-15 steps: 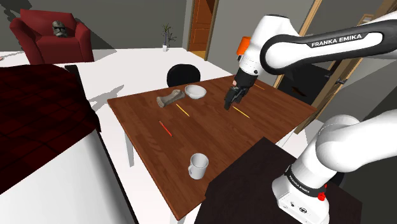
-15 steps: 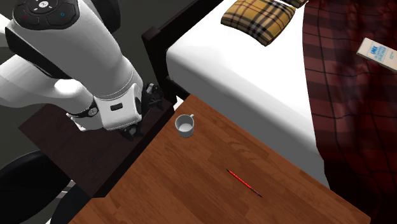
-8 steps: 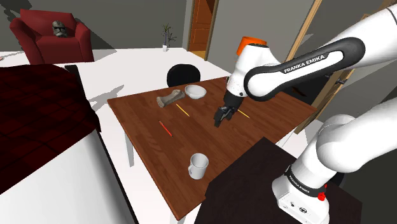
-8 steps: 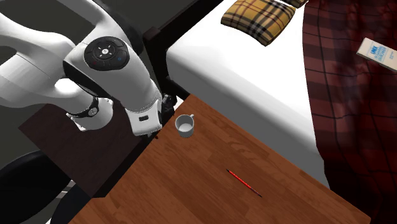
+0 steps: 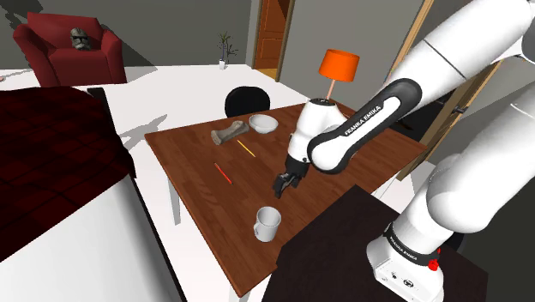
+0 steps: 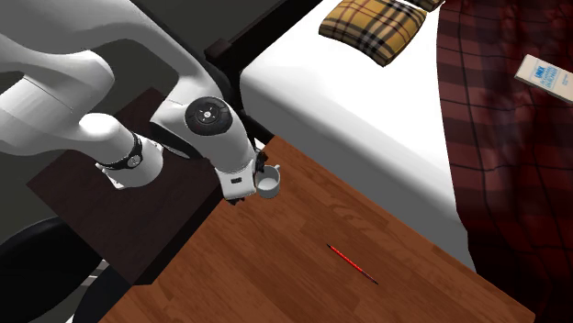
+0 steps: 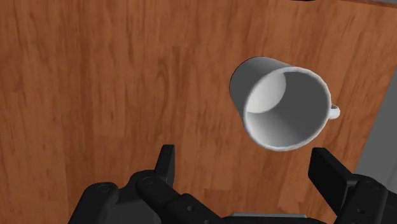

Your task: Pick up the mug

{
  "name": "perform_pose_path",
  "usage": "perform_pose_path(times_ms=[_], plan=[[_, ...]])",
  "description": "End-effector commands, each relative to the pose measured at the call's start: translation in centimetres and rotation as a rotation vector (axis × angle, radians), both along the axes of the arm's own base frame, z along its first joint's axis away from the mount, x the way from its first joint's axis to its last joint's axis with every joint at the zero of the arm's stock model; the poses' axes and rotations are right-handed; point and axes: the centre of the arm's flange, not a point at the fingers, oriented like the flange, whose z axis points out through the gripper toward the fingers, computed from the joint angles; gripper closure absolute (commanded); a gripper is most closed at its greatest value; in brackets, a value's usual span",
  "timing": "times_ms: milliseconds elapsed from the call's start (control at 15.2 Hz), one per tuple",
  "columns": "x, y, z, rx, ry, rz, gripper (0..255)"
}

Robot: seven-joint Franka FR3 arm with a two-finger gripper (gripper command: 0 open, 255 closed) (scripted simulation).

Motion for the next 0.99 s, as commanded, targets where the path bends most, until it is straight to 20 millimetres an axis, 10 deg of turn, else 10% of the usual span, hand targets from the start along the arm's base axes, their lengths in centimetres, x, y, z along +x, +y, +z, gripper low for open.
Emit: perform_pose_path(times_ms=[0, 264, 924], plan=[[0.3, 0.6, -2.3, 0.003, 0.009, -0.010, 0], [0.4, 2.3, -7.3, 0.008, 0.029, -0.027, 0], [0.4, 2.4, -11.6, 0.008, 0.030, -0.028, 0]])
